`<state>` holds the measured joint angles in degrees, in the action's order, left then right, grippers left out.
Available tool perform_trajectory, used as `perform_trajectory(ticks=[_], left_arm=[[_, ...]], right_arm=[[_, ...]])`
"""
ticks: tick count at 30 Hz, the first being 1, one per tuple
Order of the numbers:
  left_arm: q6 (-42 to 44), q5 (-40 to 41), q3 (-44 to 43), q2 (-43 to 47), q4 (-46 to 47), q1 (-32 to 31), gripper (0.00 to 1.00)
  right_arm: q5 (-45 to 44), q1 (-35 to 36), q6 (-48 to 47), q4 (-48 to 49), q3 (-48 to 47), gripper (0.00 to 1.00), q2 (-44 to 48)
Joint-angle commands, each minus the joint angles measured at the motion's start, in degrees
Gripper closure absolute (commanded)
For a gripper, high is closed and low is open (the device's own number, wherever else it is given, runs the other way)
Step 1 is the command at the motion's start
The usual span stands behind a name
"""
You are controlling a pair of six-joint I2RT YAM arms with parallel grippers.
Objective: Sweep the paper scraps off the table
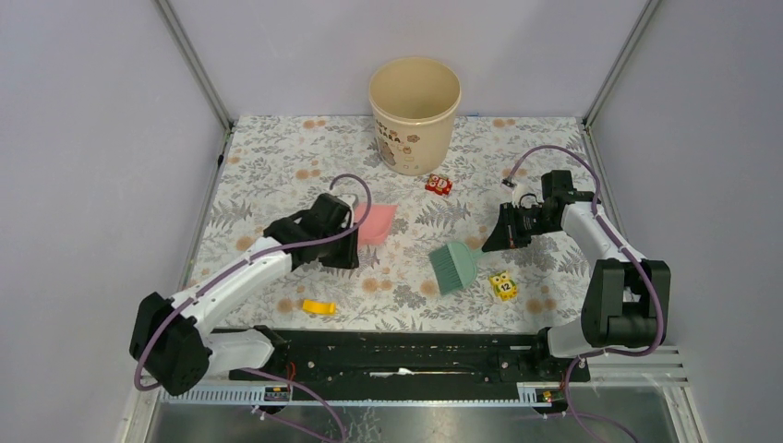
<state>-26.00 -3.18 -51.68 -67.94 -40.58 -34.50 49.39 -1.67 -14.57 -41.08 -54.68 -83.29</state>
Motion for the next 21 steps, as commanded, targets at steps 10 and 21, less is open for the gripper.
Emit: perform_trajectory(ticks=[10, 21], left_arm=[[-3.1, 8.7, 1.9, -8.7, 6.1, -6.3, 0.77], [-3.0, 8.8, 4.7, -7.6, 10.3, -7.2, 0.41]], right_arm=[[-0.4, -0.3, -1.2, -0.6, -0.6, 1.00, 1.9], [-0.8, -0.4, -1.2, -0.5, -0.6, 1.00, 2.2]])
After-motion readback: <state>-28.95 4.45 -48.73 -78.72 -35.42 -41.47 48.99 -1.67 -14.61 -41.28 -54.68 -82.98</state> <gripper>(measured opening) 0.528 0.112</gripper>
